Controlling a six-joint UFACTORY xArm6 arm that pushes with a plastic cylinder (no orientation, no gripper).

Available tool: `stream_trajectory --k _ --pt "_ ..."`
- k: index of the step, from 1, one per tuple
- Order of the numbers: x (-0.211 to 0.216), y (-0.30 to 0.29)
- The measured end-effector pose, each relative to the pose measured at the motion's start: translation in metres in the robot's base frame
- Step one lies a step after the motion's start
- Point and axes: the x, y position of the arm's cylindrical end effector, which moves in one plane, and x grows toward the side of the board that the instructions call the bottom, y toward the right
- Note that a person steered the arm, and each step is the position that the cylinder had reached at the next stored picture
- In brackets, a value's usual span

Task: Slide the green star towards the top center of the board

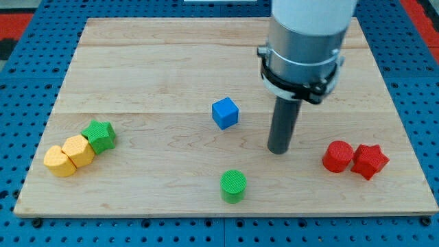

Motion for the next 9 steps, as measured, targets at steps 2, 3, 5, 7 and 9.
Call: stream_trajectory --k 2,3,5,7,9 --pt "0.007 -0.067" --pt "0.007 -0.106" --pt "0.007 -0.201" --pt "-0.005 -0.257" --pt "-0.004 -0.256"
